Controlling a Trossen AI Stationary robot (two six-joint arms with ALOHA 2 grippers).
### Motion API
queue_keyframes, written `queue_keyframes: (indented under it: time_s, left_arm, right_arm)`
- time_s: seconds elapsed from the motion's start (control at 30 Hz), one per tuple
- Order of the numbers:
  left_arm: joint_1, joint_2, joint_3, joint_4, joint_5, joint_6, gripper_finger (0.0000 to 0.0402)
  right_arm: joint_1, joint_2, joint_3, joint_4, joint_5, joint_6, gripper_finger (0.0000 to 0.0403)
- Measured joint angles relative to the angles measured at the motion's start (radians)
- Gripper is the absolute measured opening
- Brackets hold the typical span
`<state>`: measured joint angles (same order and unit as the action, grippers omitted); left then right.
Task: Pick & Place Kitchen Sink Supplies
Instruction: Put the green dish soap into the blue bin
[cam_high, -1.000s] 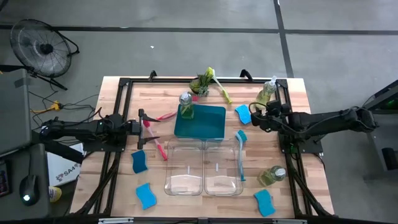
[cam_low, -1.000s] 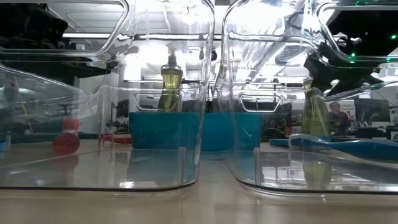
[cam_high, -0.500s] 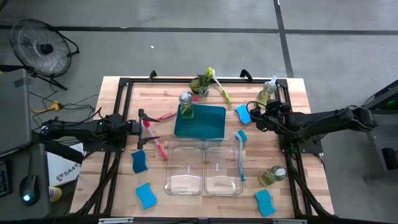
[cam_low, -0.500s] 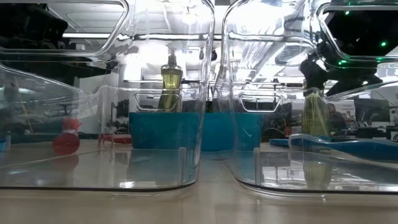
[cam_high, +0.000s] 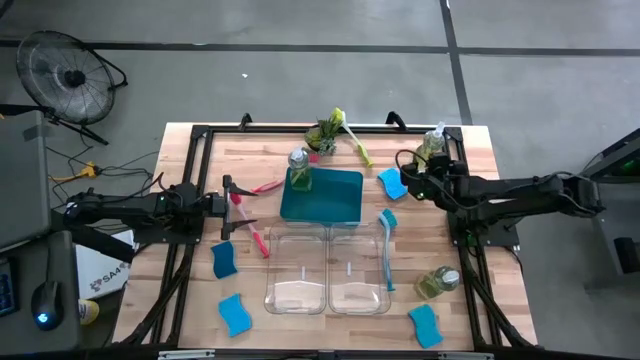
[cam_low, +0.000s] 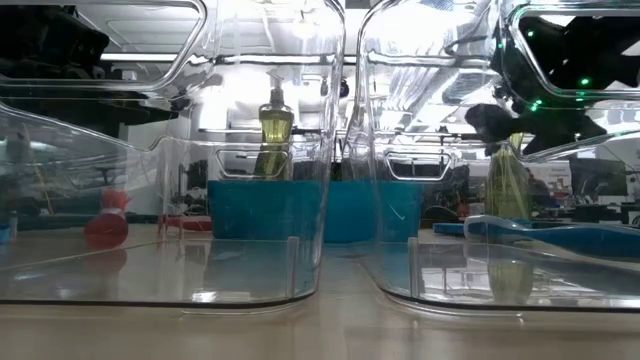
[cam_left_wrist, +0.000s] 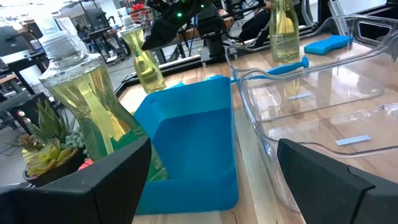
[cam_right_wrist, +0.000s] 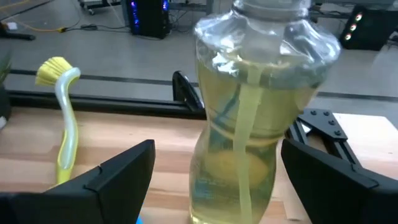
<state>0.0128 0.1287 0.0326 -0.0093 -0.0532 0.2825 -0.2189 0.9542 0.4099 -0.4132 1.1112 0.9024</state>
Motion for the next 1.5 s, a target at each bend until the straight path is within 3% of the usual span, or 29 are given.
queue_keyframes:
  time_s: [0.23, 0.7, 1.0, 1.17, 1.5]
  left_arm:
    - [0.0, 0.0, 0.0, 0.0, 0.0, 0.0, 0.0344]
    - [0.0, 0.0, 0.0, 0.0, 0.0, 0.0, 0.0344]
    - [0.0, 0.0, 0.0, 0.0, 0.0, 0.0, 0.0344]
    - [0.0, 0.0, 0.0, 0.0, 0.0, 0.0, 0.0344]
    - [0.0, 0.0, 0.0, 0.0, 0.0, 0.0, 0.0344]
  right_arm:
    - [-0.062, 0.049, 0.0, 0.129, -0.004, -0.115, 0.0344]
    - [-0.115, 0.054, 0.0, 0.169, 0.061, -0.146, 0.0344]
    - [-0.124, 0.053, 0.0, 0.337, 0.082, -0.335, 0.0344]
    - [-0.125, 0.053, 0.0, 0.348, 0.137, -0.343, 0.0343]
    - [-0.172, 0.053, 0.001, 0.395, 0.099, -0.34, 0.0329]
